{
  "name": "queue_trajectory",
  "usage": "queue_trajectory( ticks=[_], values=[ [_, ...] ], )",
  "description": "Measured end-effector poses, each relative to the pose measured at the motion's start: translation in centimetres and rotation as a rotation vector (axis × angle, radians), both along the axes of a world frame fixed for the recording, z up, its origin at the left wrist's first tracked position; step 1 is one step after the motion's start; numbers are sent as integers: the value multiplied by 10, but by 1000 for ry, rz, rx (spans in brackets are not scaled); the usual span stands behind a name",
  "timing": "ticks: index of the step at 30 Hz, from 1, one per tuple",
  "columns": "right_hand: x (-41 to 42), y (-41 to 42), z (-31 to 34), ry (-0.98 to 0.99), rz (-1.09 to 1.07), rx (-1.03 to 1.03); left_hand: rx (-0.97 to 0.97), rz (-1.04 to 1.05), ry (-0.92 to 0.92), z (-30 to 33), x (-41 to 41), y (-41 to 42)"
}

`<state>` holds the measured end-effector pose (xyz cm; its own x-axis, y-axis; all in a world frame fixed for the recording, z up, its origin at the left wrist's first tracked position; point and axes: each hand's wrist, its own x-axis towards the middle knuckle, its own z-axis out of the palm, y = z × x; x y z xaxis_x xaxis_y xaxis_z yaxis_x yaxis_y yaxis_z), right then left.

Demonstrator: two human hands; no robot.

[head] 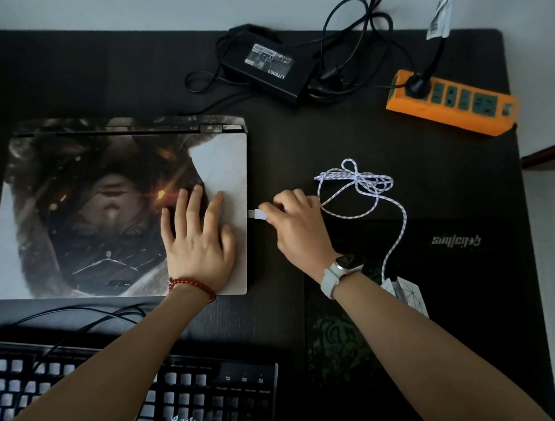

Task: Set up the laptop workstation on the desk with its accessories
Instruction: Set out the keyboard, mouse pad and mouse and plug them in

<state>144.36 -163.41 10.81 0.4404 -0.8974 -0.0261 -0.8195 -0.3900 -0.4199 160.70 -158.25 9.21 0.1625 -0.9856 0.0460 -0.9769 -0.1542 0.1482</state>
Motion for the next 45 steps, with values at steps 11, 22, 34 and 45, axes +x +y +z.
queue_trajectory(
  ticks=[11,22,34,45],
  values=[
    [0,-4,2,31,63,52,14,0,-5,1,-1,1],
    [4,-1,11,20,3,111,2,-1,1,-2,1,0],
    [-4,0,10,134,73,-83,16,-1,5,-1,1,1],
    [-6,-5,9,74,48,-115,28,1,14,0,1,0]
  ],
)
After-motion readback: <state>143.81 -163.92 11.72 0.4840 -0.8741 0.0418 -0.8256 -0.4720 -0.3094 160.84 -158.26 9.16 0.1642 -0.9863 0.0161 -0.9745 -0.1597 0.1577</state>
